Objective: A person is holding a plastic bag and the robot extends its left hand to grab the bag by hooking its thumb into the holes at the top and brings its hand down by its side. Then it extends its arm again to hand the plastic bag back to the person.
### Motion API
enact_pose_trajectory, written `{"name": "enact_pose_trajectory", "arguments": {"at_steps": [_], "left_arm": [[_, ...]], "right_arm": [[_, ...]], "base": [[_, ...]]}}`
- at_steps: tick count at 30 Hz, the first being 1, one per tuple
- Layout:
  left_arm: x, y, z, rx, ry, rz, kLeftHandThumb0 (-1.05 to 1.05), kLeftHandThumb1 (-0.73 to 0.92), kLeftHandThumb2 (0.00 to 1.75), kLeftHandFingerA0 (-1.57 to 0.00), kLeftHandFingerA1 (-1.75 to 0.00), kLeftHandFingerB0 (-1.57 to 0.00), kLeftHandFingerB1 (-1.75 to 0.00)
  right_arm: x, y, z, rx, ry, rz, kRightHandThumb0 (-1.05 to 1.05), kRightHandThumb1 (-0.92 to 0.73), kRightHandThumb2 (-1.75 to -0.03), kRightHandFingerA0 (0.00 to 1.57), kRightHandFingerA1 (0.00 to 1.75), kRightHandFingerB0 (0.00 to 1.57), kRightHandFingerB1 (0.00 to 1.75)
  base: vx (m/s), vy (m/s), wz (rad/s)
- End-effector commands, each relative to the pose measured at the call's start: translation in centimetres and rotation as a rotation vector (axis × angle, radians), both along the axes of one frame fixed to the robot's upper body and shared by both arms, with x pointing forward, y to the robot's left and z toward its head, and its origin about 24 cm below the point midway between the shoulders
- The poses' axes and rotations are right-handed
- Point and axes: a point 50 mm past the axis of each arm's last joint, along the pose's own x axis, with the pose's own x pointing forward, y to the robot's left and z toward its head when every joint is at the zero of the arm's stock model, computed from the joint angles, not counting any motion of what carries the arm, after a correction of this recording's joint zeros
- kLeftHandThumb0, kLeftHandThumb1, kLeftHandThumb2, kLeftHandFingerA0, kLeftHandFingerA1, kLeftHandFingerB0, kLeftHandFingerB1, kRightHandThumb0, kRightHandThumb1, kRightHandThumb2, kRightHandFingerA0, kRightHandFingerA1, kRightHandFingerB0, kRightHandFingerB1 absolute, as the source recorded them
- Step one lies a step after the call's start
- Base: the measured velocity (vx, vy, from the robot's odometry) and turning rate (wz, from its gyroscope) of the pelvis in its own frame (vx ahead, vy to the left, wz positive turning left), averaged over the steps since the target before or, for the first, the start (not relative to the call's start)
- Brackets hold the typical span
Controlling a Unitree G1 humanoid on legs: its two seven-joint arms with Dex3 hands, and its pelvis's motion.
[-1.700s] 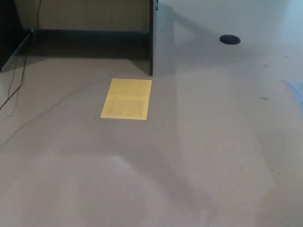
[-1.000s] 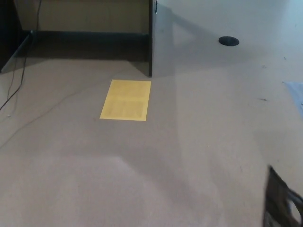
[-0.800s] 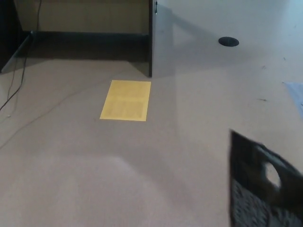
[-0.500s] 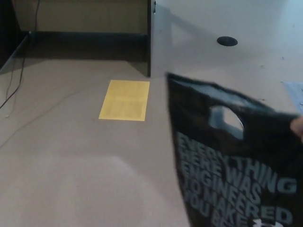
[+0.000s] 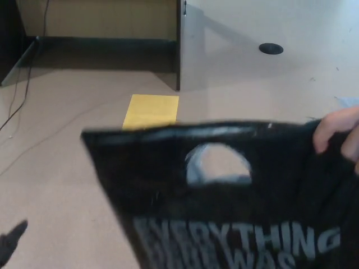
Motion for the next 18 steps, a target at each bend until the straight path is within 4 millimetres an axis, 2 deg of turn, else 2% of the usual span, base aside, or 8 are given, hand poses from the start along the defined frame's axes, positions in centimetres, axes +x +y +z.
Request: {"name": "enact_pose_trajectory", "arguments": {"at_steps": [1,3,4,9,13,15,16,18], "left_arm": [[0.9,-4.8,16.4,0.007,-0.681,-0.231,-0.62,0.5,0.57,-0.18,-0.3,0.0,-0.18],[0.5,-6.0,19.1,0.04,-0.757,-0.263,-0.67,0.54,0.57,-0.09,-0.25,0.0,-0.1],[0.4,-6.4,19.6,0.048,-0.772,-0.272,-0.76,0.47,0.8,-0.11,-0.2,0.0,-0.02],[-0.5,-8.3,21.8,0.029,-0.844,-0.368,-0.76,0.47,0.79,-0.12,-0.11,0.0,0.0],[-0.8,-9.7,22.6,0.064,-0.854,-0.397,-0.7,0.42,0.79,-0.14,-0.42,0.0,-0.09],[-1.0,-10.3,22.7,0.1,-0.85,-0.397,-0.71,0.43,0.81,-0.14,-0.42,0.0,-0.09],[-1.0,-10.6,22.7,0.096,-0.842,-0.419,-0.77,0.48,0.82,-0.11,-0.18,0.0,-0.01],[-1.0,-11.3,22.5,0.117,-0.834,-0.44,-0.7,0.44,0.83,-0.02,-0.13,0.0,-0.12]], "right_arm": [[1.0,-0.3,0.6,-0.007,-0.021,-0.001,-0.26,-0.64,-0.59,0.65,0.52,0.55,0.4],[1.1,-0.3,0.6,-0.016,-0.014,0.003,-0.26,-0.65,-0.6,0.65,0.6,0.54,0.39],[1.2,-0.3,0.6,-0.018,-0.016,0.005,-0.25,-0.65,-0.6,0.65,0.63,0.55,0.4],[1.2,-0.3,0.7,-0.013,-0.02,-0.001,-0.26,-0.65,-0.6,0.64,0.54,0.55,0.39],[1.0,-0.3,0.6,-0.005,-0.014,-0.009,-0.26,-0.65,-0.6,0.64,0.53,0.55,0.39],[0.9,-0.3,0.5,-0.006,-0.013,-0.004,-0.26,-0.65,-0.6,0.63,0.53,0.55,0.39],[0.8,-0.3,0.5,-0.005,-0.011,-0.005,-0.26,-0.64,-0.59,0.64,0.56,0.55,0.4],[0.8,-0.3,0.4,-0.008,-0.004,-0.005,-0.26,-0.65,-0.59,0.64,0.58,0.55,0.39]], "base": [[0.0,0.0,0.0],[0.0,0.0,0.0],[0.0,0.0,0.0],[0.0,0.0,0.0],[0.0,0.0,0.0],[0.0,0.0,0.0],[0.0,0.0,0.0],[0.0,0.0,0.0]]}}
